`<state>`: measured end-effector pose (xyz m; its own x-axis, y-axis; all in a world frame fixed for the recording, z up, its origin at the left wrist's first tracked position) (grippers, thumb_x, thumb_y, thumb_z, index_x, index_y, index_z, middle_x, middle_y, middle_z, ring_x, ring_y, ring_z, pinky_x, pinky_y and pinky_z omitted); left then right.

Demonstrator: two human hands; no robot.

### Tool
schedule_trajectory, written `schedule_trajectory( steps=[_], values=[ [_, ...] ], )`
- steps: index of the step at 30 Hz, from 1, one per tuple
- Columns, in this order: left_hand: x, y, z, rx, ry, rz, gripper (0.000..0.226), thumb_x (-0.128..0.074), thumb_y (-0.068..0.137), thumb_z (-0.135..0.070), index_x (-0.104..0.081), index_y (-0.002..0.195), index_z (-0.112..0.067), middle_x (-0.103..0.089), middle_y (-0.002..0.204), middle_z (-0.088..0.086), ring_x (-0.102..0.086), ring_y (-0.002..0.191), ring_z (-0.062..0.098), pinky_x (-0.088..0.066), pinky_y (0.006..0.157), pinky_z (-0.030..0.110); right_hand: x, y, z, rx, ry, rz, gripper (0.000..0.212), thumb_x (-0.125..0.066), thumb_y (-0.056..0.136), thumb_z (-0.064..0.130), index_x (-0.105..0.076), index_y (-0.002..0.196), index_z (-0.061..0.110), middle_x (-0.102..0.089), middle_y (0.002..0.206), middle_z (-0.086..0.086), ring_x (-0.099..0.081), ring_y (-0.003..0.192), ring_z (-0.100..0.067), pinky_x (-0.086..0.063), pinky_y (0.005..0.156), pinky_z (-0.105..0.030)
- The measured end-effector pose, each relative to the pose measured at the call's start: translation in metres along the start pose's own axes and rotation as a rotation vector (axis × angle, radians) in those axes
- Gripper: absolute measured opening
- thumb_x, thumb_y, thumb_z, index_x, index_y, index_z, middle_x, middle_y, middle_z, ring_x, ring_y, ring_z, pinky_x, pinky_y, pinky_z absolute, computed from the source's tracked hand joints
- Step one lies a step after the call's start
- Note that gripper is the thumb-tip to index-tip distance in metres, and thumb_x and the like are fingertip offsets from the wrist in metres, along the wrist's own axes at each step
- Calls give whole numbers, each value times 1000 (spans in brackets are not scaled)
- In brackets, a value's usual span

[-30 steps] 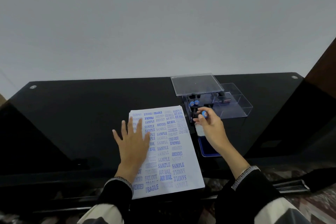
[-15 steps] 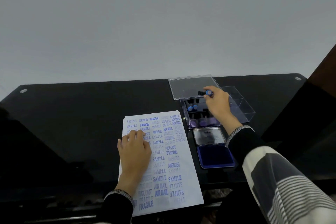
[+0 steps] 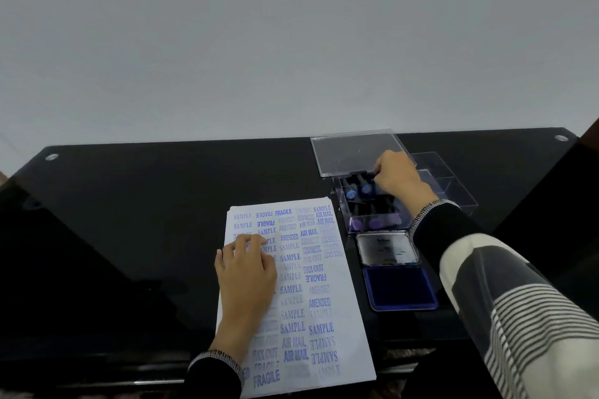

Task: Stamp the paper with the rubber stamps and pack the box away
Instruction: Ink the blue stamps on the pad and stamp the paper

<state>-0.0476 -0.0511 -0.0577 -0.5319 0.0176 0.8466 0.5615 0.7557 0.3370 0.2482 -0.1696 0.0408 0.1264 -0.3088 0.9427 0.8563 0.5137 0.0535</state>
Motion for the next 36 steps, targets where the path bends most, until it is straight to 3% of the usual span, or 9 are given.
schedule_trajectory(
  steps=[9, 15, 18, 22, 28, 32, 36],
  values=[
    [2, 0, -2, 14, -19, -10, 19, -59, 87, -18, -62, 104, -24, -57, 107, -6, -53, 102, 21, -37, 104, 49, 11, 6, 23, -92, -242, 101, 31, -51, 86, 0, -56, 117, 1, -56, 123, -19, -54, 113, -37, -45, 86, -41],
    [1, 0, 0, 13, -16, -1, 19, -59, 87, -19, -61, 105, -24, -57, 108, -5, -54, 103, 21, -38, 105, 49, 7, 9, 20, -121, -178, 170, 20, -56, 82, -3, -61, 101, -1, -62, 112, -20, -61, 99, -35, -47, 77, -38],
    [1, 0, -1, 14, -16, 0, 19, -58, 87, -19, -61, 104, -25, -57, 108, -6, -53, 102, 21, -39, 103, 50, 4, 7, 22, -117, -179, 142, 23, -54, 83, -3, -60, 105, -3, -60, 113, -21, -60, 102, -37, -48, 77, -39],
    [2, 0, 0, 4, -7, -6, 19, -59, 86, -18, -61, 104, -24, -57, 107, -6, -54, 101, 21, -40, 101, 51, 1, 5, 15, -180, -51, 21, 24, -54, 85, -1, -60, 109, -2, -59, 116, -22, -59, 104, -39, -47, 76, -38],
    [1, 0, 1, 8, 1, 9, 19, -59, 87, -19, -62, 106, -24, -57, 109, -5, -54, 103, 23, -40, 101, 51, 1, -15, -28, -255, 347, -353, 25, -51, 86, 4, -70, 100, 13, -68, 105, -15, -60, 102, -33, -49, 83, -35],
    [1, 1, 0, 16, 0, 20, 19, -59, 88, -18, -61, 106, -23, -57, 110, -4, -53, 104, 23, -39, 102, 51, -2, -13, -53, -379, 290, -244, 21, -59, 86, 22, -69, 103, 12, -63, 112, -22, -54, 109, -39, -46, 91, -42],
    [1, 1, -1, 24, 3, 28, 19, -58, 89, -19, -62, 107, -23, -57, 111, -4, -52, 106, 22, -38, 104, 49, 6, 1, -47, -396, 118, -51, 45, -68, 85, 29, -55, 120, 3, -55, 126, -23, -42, 123, -38, -37, 98, -43]
  ],
)
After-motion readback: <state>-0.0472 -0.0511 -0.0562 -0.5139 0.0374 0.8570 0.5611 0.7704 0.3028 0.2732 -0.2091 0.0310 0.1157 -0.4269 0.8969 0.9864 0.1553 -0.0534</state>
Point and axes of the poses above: each hand's wrist, its own y-axis towards the middle knuckle, its own x-axis out of the back of the hand, z = x × y, the point moved 2 cm from there along y, towards the middle knuckle
